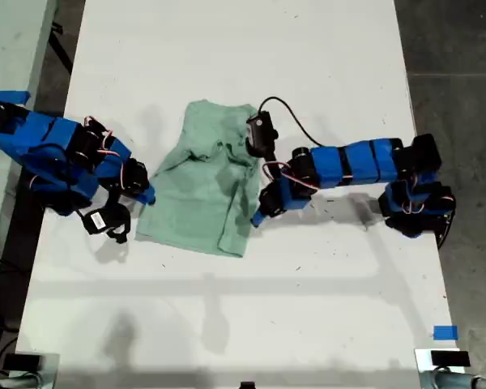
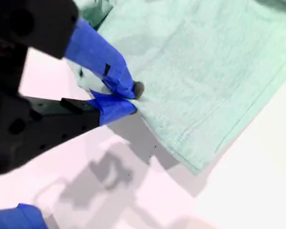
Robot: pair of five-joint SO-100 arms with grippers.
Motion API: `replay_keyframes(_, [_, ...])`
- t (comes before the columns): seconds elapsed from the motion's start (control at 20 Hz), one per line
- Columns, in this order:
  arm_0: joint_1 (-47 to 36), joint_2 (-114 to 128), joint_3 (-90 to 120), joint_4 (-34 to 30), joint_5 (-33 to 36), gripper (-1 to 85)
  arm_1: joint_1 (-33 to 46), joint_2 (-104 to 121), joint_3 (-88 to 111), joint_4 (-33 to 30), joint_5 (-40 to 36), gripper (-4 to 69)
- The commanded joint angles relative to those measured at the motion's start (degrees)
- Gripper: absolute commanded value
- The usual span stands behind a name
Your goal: Fold tshirt
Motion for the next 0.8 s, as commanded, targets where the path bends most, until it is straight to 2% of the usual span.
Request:
replay_keyframes(0.0, [-0.7, -3.2, -5.6, -3.3, 2.0, 0.1, -1.1, 3.2, -0.4, -1.6, 0.6, 22.8])
replay_keyframes(0.3, [-2.8, -20.8, -11.6, -17.6, 7.6, 0.1, -1.5, 3.2, -0.4, -2.2, 0.7, 22.8])
replay_keyframes(0.5, [-5.5, -38.7, -21.4, -22.3, 13.9, 1.6, -1.9, 2.9, -0.4, -2.4, 1.1, 22.8])
replay_keyframes(0.6, [-6.2, -46.8, -27.3, -20.0, 16.3, 16.3, -2.2, 2.8, -0.4, -2.4, 1.5, 22.8])
replay_keyframes(0.75, [-6.9, -52.6, -30.7, -14.9, 16.9, 21.1, -2.7, 2.8, -0.3, -2.4, 2.0, 22.8])
